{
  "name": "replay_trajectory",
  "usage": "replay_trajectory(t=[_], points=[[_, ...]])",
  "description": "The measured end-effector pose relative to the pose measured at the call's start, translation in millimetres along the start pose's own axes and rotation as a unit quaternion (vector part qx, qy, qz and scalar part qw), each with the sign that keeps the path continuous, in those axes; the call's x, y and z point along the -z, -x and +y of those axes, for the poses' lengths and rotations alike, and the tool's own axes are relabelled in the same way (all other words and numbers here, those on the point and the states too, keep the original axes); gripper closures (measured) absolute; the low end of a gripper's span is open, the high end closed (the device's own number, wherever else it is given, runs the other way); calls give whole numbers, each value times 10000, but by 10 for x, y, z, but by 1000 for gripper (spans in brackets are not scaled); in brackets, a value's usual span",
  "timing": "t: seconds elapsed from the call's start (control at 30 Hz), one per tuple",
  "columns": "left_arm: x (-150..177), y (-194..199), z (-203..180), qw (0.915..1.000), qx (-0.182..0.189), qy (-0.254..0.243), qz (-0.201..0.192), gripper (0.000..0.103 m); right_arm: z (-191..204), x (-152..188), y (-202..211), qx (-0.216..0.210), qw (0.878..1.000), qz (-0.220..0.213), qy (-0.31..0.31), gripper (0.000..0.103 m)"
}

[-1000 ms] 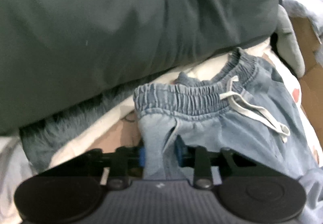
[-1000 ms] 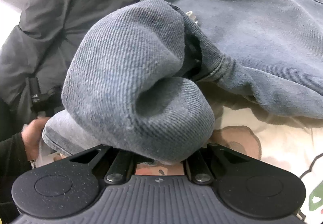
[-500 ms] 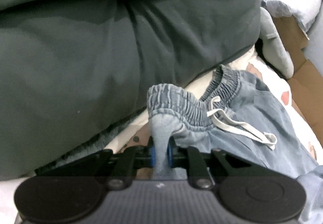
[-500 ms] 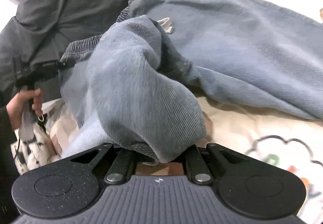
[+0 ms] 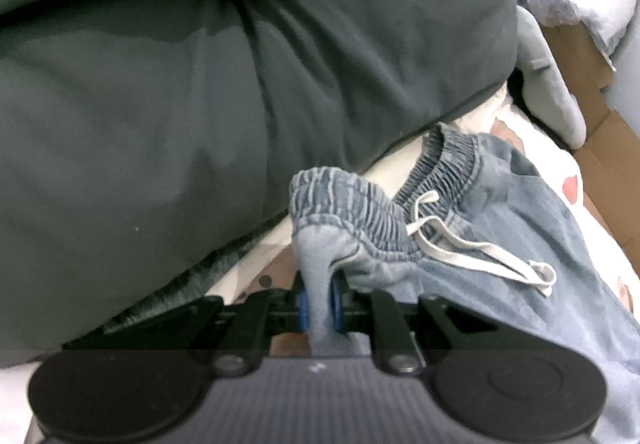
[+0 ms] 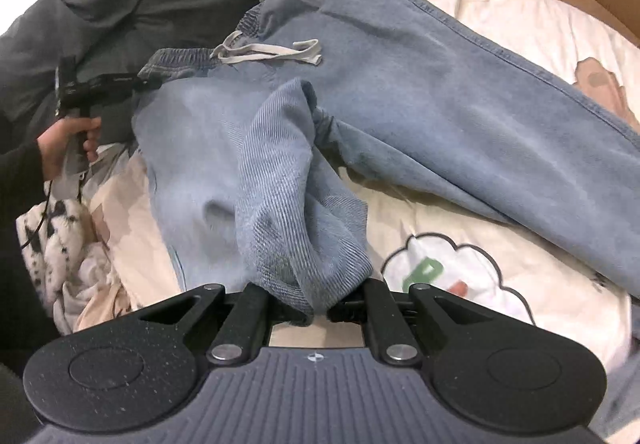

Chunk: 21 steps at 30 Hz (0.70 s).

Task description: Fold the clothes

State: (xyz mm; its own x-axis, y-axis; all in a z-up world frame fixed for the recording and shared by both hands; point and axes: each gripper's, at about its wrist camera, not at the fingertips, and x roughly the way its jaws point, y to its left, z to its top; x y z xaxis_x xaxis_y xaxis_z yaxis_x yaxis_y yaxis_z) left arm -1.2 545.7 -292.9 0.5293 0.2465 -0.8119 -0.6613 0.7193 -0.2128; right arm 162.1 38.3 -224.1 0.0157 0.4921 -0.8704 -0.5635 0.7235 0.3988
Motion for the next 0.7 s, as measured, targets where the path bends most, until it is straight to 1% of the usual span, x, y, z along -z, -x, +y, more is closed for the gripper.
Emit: replay_trajectory(t=[0.17, 0.3, 0.43, 0.5, 0.57, 0.63, 0.7], points=[[-35, -13, -4, 10000, 56, -46, -13, 90, 189, -56, 260, -7, 9993, 207, 322, 98], [-74, -31, 3, 10000, 53, -66, -38, 90, 354, -263, 518, 20, 9974, 310, 657, 98], [-77, -57, 28, 10000, 27, -42, -24, 90, 489, -489, 733, 24, 9947, 303, 985, 98], [-67, -65, 45, 10000, 10, -17, -10, 90, 494, -549, 751, 35, 9943, 328, 1013, 98], [-45, -79, 74, 10000, -36, 2, 18, 90, 454, -588, 686, 42, 9945, 366, 980, 97], [-1, -118, 107, 9998, -139, 70, 131, 89, 393, -608, 553, 8, 9953, 419, 873, 97], [61, -129, 125, 9994, -204, 171, 222, 85, 342, -603, 398, 82, 9954, 422, 853, 97]])
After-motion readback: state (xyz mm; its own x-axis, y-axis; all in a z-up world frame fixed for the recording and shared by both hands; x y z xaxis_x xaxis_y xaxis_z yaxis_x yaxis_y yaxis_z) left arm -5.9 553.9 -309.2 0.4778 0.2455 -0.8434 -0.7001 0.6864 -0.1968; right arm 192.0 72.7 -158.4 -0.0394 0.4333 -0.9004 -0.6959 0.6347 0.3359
